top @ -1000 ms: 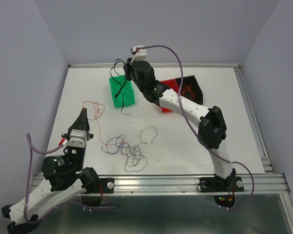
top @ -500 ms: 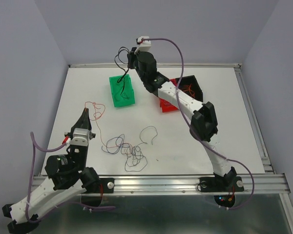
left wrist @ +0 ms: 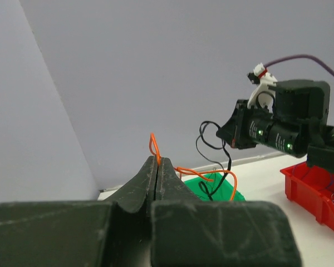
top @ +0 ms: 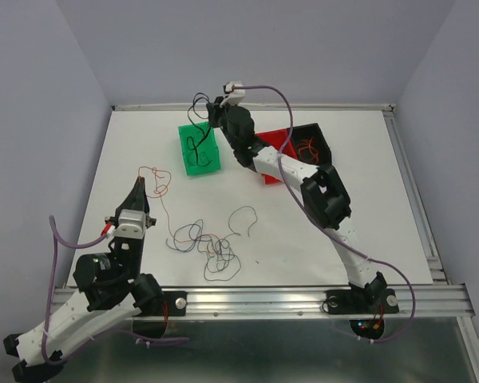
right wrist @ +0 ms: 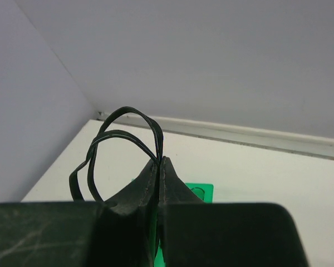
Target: Untangle the cables
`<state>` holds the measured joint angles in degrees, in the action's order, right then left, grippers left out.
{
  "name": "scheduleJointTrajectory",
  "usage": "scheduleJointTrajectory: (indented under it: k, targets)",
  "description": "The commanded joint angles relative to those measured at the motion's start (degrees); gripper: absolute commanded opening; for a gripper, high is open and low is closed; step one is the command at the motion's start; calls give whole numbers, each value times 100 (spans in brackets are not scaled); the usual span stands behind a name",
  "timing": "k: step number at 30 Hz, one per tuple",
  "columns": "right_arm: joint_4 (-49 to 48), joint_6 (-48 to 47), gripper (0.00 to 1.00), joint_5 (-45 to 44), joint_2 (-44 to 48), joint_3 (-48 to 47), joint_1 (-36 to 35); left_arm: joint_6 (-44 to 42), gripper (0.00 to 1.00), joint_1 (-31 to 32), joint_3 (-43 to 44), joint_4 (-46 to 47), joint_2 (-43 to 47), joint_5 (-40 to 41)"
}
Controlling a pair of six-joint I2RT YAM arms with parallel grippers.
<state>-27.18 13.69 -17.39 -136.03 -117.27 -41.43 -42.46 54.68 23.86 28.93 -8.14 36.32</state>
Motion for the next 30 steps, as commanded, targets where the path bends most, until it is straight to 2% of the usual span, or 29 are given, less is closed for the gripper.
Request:
scheduleJointTrajectory:
  k: [1, 11, 20, 23, 26, 30]
  targets:
    - [-877, -42, 1, 69, -161, 292, -58, 97, 0, 17, 22, 228, -91, 34]
    - [-824, -1000, 1, -264, -617, 486, -357, 141, 0, 8, -4, 131, -21, 34]
    - [98, -1317, 0, -449, -1329, -585, -366, 168, 0, 17, 14, 87, -100, 42]
    - [248, -1317, 6, -476, -1453, -744, -366, 185, 0, 17, 14, 61, -74, 34]
    - [257, -1317, 25, -476, -1392, -727, -357, 176, 0, 17, 5, 60, -74, 34]
    - [266, -1317, 31, -424, -1155, -709, -375, 176, 0, 17, 5, 69, -82, 42]
